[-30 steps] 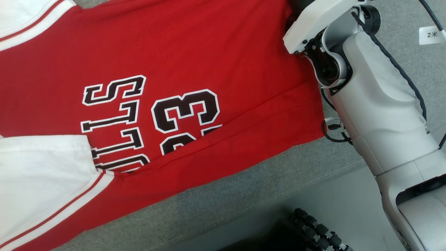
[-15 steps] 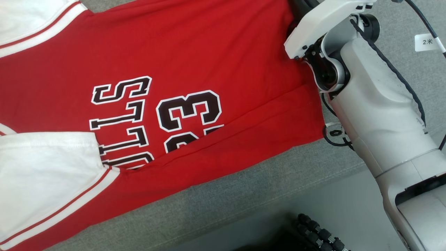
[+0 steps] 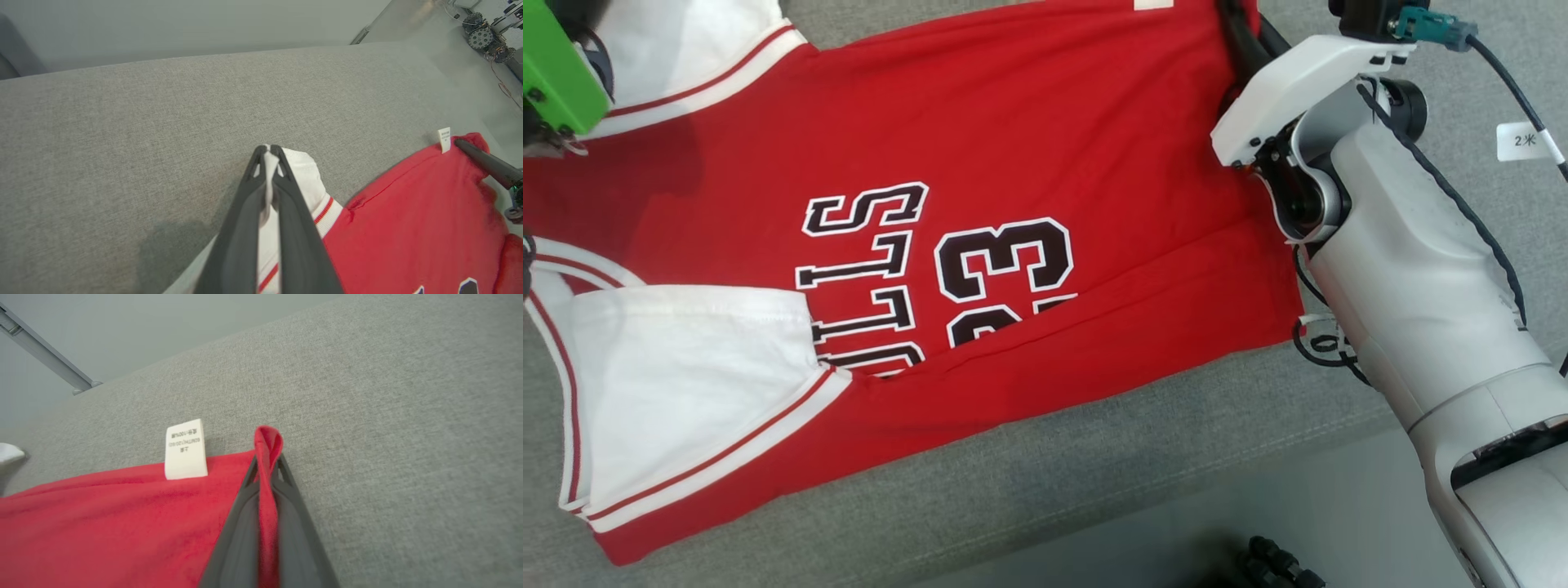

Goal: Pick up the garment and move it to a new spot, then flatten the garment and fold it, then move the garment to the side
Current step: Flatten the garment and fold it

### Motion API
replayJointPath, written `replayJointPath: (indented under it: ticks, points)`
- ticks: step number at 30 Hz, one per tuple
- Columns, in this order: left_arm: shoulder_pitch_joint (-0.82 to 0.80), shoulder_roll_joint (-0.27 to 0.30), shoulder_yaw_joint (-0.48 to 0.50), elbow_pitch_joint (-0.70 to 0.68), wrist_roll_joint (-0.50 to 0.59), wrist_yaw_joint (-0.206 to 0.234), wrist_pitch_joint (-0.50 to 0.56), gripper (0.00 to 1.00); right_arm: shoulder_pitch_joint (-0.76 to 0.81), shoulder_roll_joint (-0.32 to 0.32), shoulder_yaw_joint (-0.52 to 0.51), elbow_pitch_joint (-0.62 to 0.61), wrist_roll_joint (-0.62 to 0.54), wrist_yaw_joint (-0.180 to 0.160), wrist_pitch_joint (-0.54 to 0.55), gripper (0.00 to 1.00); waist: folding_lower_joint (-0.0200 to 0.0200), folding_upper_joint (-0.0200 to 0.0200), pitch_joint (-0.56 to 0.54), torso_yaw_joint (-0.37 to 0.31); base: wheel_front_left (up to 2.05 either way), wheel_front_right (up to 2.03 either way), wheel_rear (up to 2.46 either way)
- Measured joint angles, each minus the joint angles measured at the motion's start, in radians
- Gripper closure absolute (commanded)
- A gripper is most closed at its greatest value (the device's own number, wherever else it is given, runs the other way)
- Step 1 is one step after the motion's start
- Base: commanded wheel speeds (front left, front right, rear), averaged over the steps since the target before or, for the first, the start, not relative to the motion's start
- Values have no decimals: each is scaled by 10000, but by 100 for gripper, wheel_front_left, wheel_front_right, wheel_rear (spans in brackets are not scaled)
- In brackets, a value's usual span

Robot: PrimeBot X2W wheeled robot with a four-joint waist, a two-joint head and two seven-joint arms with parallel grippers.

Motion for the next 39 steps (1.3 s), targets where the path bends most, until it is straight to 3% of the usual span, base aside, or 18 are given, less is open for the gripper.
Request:
replayJointPath:
  ticks: [8, 16, 28, 39]
  points:
    - [899, 8, -305, -901, -1022, 0, -1024, 100, 309, -370, -167, 424, 65, 253, -767, 100, 0, 0, -765, 471, 0, 0, 0]
    - [1721, 46, -951, -1785, -1781, 0, -1371, 100, 504, -631, -270, 715, 65, 420, -1005, 100, 0, 0, -1431, 935, 0, 0, 0]
    - [3217, 393, -2029, -2631, -2219, 0, -1921, 100, 1143, -692, -372, 1216, 226, 721, -1181, 100, 0, 0, -2414, 1401, 0, 0, 0]
    - [4181, 589, -2286, -3375, -2456, 0, -2899, 100, 1486, -1035, -433, 1208, 263, 965, -1317, 100, 0, 0, -3132, 1641, 0, 0, 0]
